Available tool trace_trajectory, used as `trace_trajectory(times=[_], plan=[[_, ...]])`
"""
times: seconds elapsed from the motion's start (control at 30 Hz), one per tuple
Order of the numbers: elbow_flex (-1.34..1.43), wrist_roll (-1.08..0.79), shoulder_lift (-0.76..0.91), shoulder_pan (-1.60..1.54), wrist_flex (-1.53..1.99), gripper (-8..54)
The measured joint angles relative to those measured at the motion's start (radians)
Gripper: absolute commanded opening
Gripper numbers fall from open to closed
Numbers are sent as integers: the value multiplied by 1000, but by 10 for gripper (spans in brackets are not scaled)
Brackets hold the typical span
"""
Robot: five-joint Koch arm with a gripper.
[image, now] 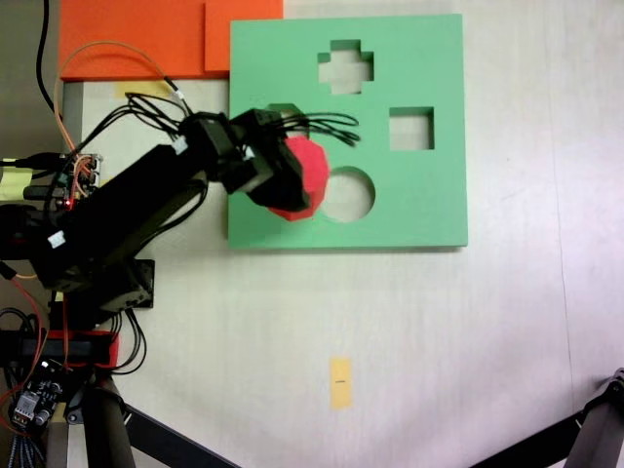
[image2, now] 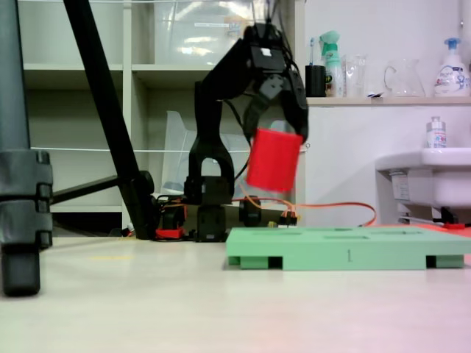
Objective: Put the octagonal pillar block into the corresponding hole
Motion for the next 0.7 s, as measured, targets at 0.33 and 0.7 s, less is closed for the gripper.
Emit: trace_trajectory(times=[0.33,0.7], plan=[[229,63,71,-91,-270,184],[345,64,71,-212,-505,185]])
